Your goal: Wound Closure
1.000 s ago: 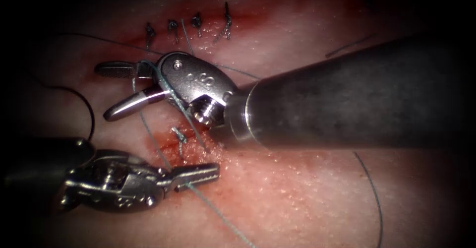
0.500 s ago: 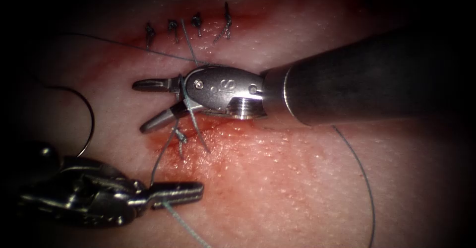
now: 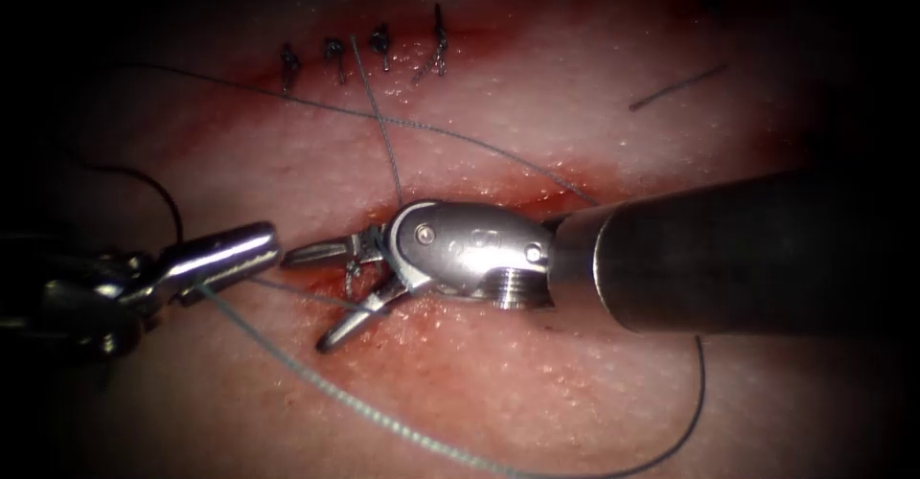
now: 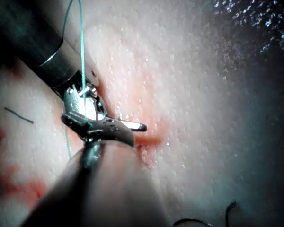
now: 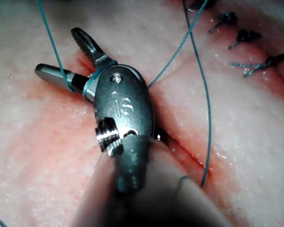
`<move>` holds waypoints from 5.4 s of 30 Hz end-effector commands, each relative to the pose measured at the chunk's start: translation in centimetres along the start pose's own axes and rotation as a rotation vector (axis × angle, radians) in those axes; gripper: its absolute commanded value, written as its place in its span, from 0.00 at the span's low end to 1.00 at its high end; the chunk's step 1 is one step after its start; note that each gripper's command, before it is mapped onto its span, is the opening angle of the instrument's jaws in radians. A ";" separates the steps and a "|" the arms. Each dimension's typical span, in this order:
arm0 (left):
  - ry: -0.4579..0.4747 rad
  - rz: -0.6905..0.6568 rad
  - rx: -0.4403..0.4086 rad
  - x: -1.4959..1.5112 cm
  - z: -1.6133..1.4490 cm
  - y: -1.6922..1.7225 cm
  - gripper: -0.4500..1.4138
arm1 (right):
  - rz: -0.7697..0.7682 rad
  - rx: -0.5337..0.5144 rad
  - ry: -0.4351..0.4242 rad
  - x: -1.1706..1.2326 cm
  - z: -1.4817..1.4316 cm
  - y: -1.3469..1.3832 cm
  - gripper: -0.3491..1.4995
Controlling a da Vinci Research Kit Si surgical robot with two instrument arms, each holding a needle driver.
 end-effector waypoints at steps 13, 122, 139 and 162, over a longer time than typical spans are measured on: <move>0.179 -0.113 -0.021 -0.40 0.34 0.28 0.00 | 0.073 0.240 0.091 -0.04 0.18 -0.15 0.71; -0.200 -0.254 -0.140 -0.48 0.88 1.47 0.00 | 0.685 -1.125 0.125 -0.13 -0.56 0.11 0.32; -0.183 -0.266 -0.154 -0.53 0.81 1.44 0.00 | 0.722 -1.118 0.105 -0.19 -0.41 0.13 0.00; -0.283 -0.363 -0.055 -1.09 0.52 0.38 0.00 | 0.331 -1.082 -0.010 0.00 -0.13 -0.90 0.00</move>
